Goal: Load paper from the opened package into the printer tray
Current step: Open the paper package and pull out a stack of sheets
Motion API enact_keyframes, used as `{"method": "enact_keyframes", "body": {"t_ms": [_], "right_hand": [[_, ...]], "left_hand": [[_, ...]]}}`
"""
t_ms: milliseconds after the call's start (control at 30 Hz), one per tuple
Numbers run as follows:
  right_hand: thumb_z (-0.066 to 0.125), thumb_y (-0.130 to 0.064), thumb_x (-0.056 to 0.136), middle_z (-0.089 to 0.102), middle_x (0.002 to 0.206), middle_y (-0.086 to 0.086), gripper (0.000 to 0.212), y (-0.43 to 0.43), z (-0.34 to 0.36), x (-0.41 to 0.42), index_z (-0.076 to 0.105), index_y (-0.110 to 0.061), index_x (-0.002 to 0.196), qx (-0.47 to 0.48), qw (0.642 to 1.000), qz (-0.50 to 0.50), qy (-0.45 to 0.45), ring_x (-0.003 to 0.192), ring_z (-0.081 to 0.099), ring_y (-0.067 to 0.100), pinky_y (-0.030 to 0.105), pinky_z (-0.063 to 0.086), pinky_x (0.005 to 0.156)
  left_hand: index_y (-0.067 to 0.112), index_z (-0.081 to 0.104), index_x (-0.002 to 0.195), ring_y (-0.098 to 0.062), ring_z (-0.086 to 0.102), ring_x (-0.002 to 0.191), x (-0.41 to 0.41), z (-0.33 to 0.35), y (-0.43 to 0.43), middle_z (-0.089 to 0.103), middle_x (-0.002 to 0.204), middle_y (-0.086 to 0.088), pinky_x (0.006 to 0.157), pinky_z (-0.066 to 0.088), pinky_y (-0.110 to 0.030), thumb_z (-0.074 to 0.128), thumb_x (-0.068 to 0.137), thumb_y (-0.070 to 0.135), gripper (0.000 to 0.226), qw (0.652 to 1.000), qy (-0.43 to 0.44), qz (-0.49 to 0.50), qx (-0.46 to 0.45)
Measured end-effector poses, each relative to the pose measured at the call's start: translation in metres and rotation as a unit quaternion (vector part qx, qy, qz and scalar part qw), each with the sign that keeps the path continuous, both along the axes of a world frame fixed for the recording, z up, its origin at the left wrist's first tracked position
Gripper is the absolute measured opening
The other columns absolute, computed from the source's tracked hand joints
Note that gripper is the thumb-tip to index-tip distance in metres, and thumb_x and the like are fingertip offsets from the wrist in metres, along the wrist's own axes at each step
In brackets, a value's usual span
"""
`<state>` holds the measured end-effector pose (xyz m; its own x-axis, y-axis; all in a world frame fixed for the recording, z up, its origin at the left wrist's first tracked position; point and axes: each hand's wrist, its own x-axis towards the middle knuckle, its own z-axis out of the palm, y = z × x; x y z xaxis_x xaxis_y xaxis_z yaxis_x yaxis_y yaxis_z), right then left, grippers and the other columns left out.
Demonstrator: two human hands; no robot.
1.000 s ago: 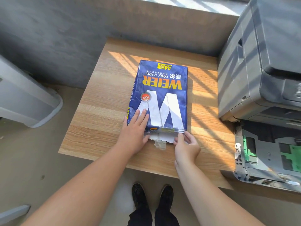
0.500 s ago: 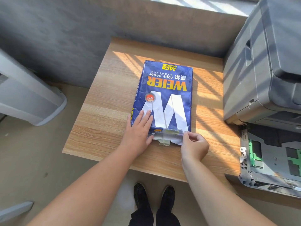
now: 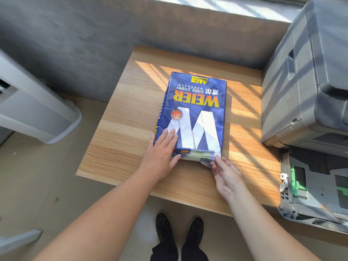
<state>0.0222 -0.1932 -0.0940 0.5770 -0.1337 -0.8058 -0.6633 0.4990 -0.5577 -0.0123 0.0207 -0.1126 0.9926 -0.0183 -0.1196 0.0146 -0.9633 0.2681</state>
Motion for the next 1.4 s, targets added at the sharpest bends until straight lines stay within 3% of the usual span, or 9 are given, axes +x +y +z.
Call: {"method": "enact_keyframes", "body": {"t_ms": [233, 333, 400, 567, 833, 1000, 1067, 1200, 1400], "right_hand": [[0.062, 0.005, 0.091, 0.066, 0.096, 0.018, 0.008, -0.040, 0.009, -0.015, 0.065, 0.001, 0.099, -0.014, 0.976, 0.218, -0.003, 0.076, 0.063, 0.021, 0.016, 0.059, 0.061], [0.061, 0.002, 0.093, 0.072, 0.117, 0.026, 0.018, -0.047, 0.016, -0.014, 0.064, 0.008, 0.109, -0.035, 0.945, 0.326, -0.010, 0.099, 0.069, 0.030, 0.032, 0.060, 0.090], [0.061, -0.003, 0.095, 0.078, 0.098, 0.019, 0.013, -0.037, 0.021, -0.005, 0.065, 0.002, 0.106, -0.056, 0.940, 0.337, -0.015, 0.091, 0.067, 0.028, 0.046, 0.045, 0.111], [0.063, -0.003, 0.094, 0.078, 0.105, 0.022, 0.026, -0.022, 0.019, 0.004, 0.064, 0.002, 0.119, -0.107, 0.929, 0.351, -0.056, 0.088, 0.074, 0.029, 0.034, 0.058, 0.081], [0.071, -0.021, 0.086, 0.072, 0.119, 0.022, 0.045, -0.024, 0.015, 0.015, 0.063, 0.005, 0.122, -0.081, 0.925, 0.371, 0.013, 0.108, 0.070, 0.038, 0.049, 0.054, 0.098], [0.058, -0.008, 0.097, 0.075, 0.111, 0.027, 0.026, -0.031, 0.030, 0.010, 0.065, 0.009, 0.116, -0.068, 0.900, 0.426, 0.056, 0.082, 0.076, 0.032, 0.038, 0.065, 0.069], [0.057, -0.012, 0.097, 0.075, 0.117, 0.021, 0.031, -0.033, 0.028, 0.010, 0.064, 0.005, 0.121, -0.047, 0.892, 0.443, 0.079, 0.096, 0.074, 0.033, 0.039, 0.063, 0.083], [0.062, -0.060, 0.081, 0.072, 0.126, 0.007, 0.070, -0.024, 0.019, 0.007, 0.060, -0.012, 0.131, -0.097, 0.890, 0.441, 0.067, 0.116, 0.068, 0.030, 0.053, 0.046, 0.109], [0.052, -0.028, 0.101, 0.073, 0.120, 0.021, 0.036, -0.011, 0.028, -0.006, 0.054, -0.007, 0.131, -0.113, 0.893, 0.430, 0.069, 0.103, 0.073, 0.036, 0.055, 0.058, 0.091]], "left_hand": [[0.014, 0.045, 0.141, -0.019, 0.037, 0.136, -0.011, 0.003, 0.006, 0.044, 0.148, -0.002, 0.114, 0.031, -0.037, 0.044, 0.100, 0.033, 0.044, 0.948, -0.066, 0.216, -0.223], [0.016, 0.052, 0.133, -0.021, 0.052, 0.116, -0.021, 0.006, 0.001, 0.052, 0.128, -0.004, 0.097, 0.039, -0.030, 0.052, 0.097, 0.031, 0.038, 0.886, -0.024, 0.360, -0.292], [0.015, 0.052, 0.132, -0.022, 0.056, 0.111, -0.028, 0.005, -0.004, 0.053, 0.126, -0.006, 0.097, 0.043, -0.033, 0.056, 0.095, 0.030, 0.040, 0.855, 0.010, 0.401, -0.328], [0.016, 0.053, 0.134, -0.017, 0.055, 0.118, -0.036, 0.008, -0.007, 0.058, 0.128, 0.001, 0.104, 0.043, -0.036, 0.060, 0.092, 0.035, 0.047, 0.837, 0.033, 0.416, -0.354], [0.017, 0.070, 0.097, -0.023, 0.070, 0.075, -0.034, 0.010, 0.010, 0.075, 0.085, -0.009, 0.077, 0.057, -0.039, 0.075, 0.084, 0.014, 0.015, 0.756, 0.111, 0.437, -0.474], [-0.002, 0.070, 0.106, -0.028, 0.073, 0.082, -0.050, 0.023, 0.015, 0.077, 0.094, -0.018, 0.086, 0.056, -0.044, 0.071, 0.088, 0.015, 0.025, 0.686, 0.225, 0.429, -0.543], [-0.001, 0.072, 0.103, -0.030, 0.073, 0.091, -0.053, 0.029, 0.021, 0.077, 0.098, -0.018, 0.091, 0.056, -0.046, 0.072, 0.087, 0.029, 0.034, 0.645, 0.281, 0.431, -0.565], [0.002, 0.064, 0.104, -0.039, 0.072, 0.093, -0.054, 0.028, 0.012, 0.074, 0.104, -0.024, 0.084, 0.057, -0.060, 0.072, 0.082, 0.043, 0.047, 0.700, 0.256, 0.422, -0.516], [0.012, 0.057, 0.115, -0.026, 0.074, 0.084, -0.057, 0.035, 0.003, 0.075, 0.103, -0.012, 0.069, 0.061, -0.039, 0.064, 0.093, 0.022, 0.025, 0.684, 0.259, 0.397, -0.554]]}}
